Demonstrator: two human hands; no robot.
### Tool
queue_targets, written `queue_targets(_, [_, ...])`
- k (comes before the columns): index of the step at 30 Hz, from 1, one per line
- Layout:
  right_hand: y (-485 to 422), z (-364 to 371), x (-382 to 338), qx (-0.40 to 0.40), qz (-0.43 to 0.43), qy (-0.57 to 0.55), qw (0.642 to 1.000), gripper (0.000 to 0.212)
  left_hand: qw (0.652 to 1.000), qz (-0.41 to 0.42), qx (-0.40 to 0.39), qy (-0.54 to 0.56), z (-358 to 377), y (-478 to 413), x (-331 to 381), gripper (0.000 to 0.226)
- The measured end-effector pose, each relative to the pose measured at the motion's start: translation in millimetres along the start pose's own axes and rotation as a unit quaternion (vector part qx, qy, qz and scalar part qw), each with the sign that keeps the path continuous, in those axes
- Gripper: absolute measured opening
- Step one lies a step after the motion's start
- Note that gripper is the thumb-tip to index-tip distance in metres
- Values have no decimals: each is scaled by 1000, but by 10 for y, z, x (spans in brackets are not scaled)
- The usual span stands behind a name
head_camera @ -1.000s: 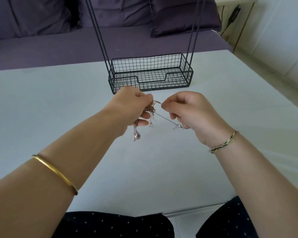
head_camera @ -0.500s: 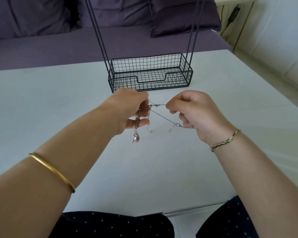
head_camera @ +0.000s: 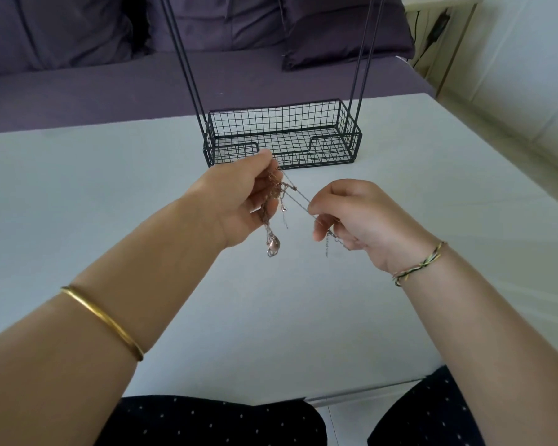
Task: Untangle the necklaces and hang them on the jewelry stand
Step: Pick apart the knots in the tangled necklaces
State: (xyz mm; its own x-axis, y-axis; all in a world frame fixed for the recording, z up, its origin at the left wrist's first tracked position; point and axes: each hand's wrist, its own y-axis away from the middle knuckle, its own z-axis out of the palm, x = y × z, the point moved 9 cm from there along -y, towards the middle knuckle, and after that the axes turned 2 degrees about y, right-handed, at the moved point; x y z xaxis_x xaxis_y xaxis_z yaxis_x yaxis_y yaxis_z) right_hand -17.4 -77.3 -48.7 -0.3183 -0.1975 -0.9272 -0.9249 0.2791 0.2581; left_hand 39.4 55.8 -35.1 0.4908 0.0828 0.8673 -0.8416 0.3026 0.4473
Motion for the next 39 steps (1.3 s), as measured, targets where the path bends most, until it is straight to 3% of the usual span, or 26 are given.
queue_targets(6, [-5, -45, -51, 21, -22, 18, 999, 7, 998, -9, 10, 54, -28, -9, 6, 25])
queue_targets(16, [-18, -150, -13, 73, -18, -4, 997, 8, 999, -23, -36, 20, 57, 23, -13, 13])
queue_targets(24, [-13, -59, 4, 48, -6, -48, 998, 13, 994, -58, -85, -30, 178, 78, -104, 37])
queue_targets(32, [-5, 72, 2, -7, 26, -165, 986, 13, 990, -37, -90, -101, 202, 92, -86, 30])
queue_targets(39, [-30, 56, 12, -3, 5, -129, 992, 11, 983, -49, -111, -140, 241, 98, -140, 24])
